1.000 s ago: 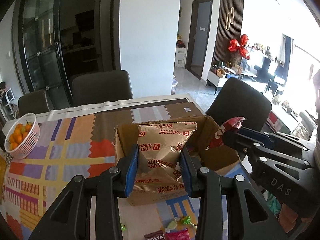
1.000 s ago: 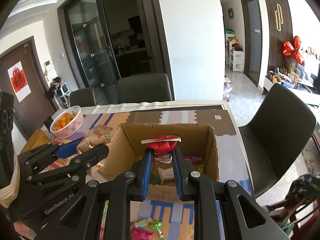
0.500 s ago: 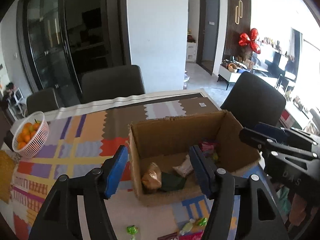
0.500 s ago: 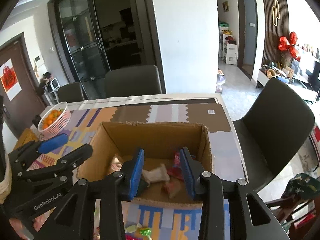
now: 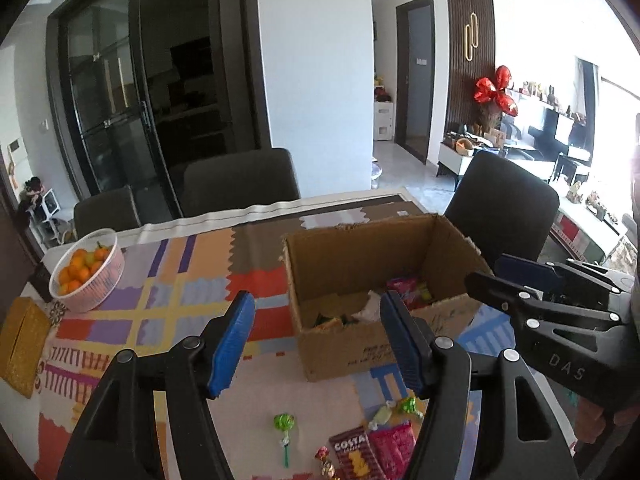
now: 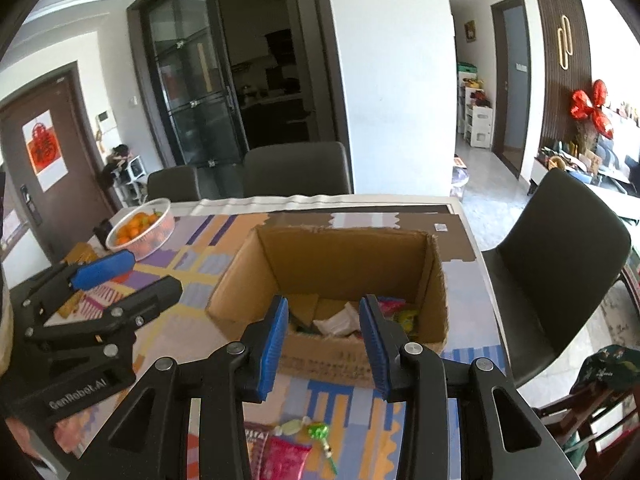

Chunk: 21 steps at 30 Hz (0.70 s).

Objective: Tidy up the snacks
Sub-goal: 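Move both grippers back toward the lollipops and COSTA packet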

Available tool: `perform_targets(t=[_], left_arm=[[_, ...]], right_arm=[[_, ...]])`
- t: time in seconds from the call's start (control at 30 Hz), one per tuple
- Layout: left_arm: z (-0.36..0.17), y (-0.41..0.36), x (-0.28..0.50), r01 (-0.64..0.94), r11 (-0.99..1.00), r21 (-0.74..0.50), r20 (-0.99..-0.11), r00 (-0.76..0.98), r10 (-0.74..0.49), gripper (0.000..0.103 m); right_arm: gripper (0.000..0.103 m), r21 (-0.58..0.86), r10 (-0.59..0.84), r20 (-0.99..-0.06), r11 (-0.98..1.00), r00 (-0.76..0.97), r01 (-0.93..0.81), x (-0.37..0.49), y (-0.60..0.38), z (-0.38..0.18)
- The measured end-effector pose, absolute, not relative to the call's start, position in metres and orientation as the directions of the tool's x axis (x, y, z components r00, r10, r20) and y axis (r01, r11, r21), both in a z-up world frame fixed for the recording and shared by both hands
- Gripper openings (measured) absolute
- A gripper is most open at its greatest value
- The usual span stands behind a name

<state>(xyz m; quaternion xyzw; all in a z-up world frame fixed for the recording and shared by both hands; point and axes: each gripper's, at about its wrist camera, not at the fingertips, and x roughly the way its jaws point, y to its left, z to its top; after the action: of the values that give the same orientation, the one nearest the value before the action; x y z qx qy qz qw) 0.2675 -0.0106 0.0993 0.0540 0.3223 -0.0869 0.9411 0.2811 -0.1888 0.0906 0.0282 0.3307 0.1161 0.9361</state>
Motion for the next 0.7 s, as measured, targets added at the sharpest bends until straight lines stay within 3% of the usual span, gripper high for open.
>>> perform_targets(t=[0.7], left_arm=[[0.030,0.018,0.209,0.136,0.990,0.043,-0.697,0.714,-0.068,0.065]], right_arm=[[0.038,0.153,0.258,-0.736,0.964,0.626,-0.217,0.245,-0.170,0.018]])
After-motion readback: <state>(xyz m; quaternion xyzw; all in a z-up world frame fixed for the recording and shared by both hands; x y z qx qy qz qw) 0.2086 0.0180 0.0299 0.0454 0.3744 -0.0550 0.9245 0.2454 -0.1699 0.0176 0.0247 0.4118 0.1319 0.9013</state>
